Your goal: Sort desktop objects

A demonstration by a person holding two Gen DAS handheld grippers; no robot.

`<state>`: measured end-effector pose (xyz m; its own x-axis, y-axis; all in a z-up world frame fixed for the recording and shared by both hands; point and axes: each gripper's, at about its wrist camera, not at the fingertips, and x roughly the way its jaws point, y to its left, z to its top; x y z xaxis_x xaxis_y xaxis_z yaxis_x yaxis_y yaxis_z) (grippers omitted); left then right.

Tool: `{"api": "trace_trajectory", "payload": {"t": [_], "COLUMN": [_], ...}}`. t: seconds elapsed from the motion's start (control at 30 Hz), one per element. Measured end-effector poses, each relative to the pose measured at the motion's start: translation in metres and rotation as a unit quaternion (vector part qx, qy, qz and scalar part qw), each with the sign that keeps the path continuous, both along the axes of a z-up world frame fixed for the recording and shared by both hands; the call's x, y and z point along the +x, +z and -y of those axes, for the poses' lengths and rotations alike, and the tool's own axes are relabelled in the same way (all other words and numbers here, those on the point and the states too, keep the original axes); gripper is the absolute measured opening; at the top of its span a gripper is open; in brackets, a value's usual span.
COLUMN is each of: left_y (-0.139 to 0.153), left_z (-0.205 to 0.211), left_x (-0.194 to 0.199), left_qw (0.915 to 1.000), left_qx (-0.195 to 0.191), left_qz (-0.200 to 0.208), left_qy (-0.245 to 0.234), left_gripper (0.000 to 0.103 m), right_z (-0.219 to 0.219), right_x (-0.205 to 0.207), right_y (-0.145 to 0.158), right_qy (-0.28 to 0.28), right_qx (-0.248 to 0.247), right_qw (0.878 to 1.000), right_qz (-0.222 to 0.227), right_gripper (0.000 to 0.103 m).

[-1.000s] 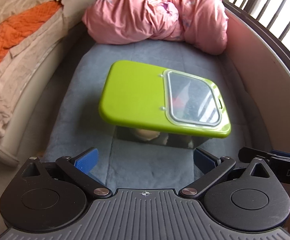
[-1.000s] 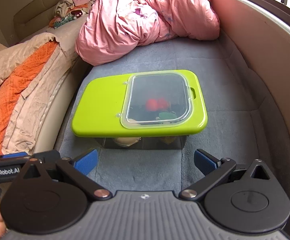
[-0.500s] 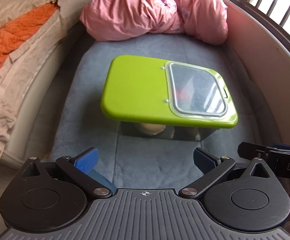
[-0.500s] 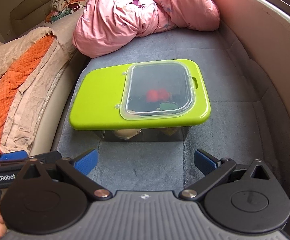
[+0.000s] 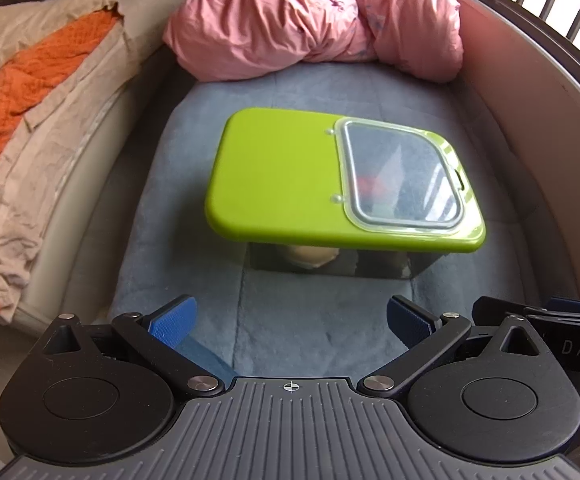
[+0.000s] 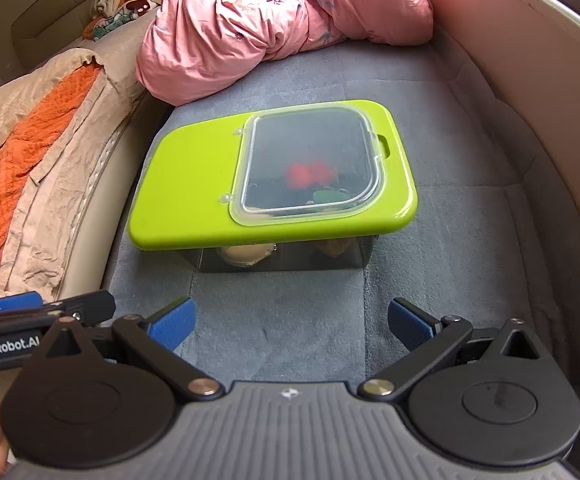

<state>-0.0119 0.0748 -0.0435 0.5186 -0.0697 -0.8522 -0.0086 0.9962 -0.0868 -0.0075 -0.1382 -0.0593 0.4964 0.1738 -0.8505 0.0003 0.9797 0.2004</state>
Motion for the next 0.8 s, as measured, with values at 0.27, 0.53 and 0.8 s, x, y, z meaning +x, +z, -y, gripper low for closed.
{"api": "trace_trajectory", "payload": {"t": [0.27,0.53,0.8], "left_y": [-0.0034,-0.0063,-0.0071], "left_z": [-0.0025,-0.0031,-0.0023], "left_x": [0.0022,0.0027,0.0039], "left_qw": [0.9999,0.9998,0.9998], "left_qx": [-0.002,-0.005,-0.015], "left_qz": [-0.009,-0.015,-0.014], "left_qy": [0.004,0.006,-0.001], "left_gripper": [0.103,0.103,0.103], "right_z": [0.0049,0.0054,0.006], "right_x": [0.001,0.001,0.0012], "right_y": [-0.0058,-0.0069,-0.0086], "right_qy": [-0.006,-0.005,-0.004], "right_qx": [0.006,0.007,0.007], "right_qw": [1.0,1.0,1.0], "right_qz": [-0.01,-0.011,-0.013], "right_gripper": [0.103,0.103,0.103]}}
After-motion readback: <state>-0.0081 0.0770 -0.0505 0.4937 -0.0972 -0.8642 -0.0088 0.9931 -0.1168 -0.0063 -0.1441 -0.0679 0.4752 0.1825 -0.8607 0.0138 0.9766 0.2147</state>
